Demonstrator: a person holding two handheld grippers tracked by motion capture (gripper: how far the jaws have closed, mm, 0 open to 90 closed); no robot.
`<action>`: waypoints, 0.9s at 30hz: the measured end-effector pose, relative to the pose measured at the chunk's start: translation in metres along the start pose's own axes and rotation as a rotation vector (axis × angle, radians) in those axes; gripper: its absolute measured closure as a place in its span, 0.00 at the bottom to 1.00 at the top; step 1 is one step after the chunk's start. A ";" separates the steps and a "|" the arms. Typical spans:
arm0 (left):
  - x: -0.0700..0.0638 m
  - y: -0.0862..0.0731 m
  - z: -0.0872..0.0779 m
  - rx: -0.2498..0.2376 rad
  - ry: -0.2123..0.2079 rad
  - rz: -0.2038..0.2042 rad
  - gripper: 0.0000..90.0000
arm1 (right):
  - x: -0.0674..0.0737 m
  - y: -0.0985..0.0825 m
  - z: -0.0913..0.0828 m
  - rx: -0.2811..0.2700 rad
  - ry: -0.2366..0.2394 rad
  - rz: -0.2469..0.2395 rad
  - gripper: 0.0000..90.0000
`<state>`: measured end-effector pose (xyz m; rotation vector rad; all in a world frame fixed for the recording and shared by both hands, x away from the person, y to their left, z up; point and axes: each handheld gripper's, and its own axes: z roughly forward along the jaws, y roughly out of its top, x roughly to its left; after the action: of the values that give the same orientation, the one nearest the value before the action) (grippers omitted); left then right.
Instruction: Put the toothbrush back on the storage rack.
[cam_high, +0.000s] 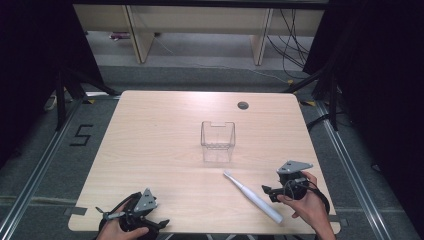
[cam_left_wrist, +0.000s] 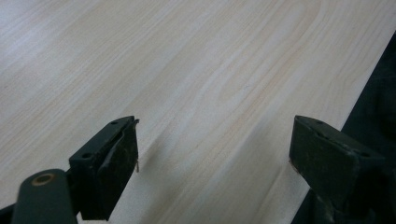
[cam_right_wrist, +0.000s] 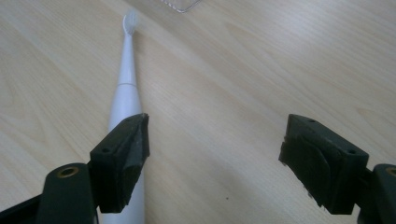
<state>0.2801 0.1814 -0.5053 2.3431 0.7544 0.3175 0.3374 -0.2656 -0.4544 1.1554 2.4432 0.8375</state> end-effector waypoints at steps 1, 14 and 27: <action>0.000 0.000 0.000 -0.001 0.001 0.001 0.17 | 0.002 0.004 0.002 0.000 0.004 -0.021 0.24; -0.001 0.000 0.000 -0.002 -0.002 0.002 0.17 | 0.024 0.027 0.014 0.045 0.068 -0.100 0.31; -0.001 0.000 0.000 0.003 -0.004 0.007 0.17 | 0.037 0.025 0.030 0.195 0.118 -0.204 0.52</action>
<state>0.2793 0.1808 -0.5051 2.3488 0.7447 0.3146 0.3438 -0.2127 -0.4637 0.9193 2.7340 0.6344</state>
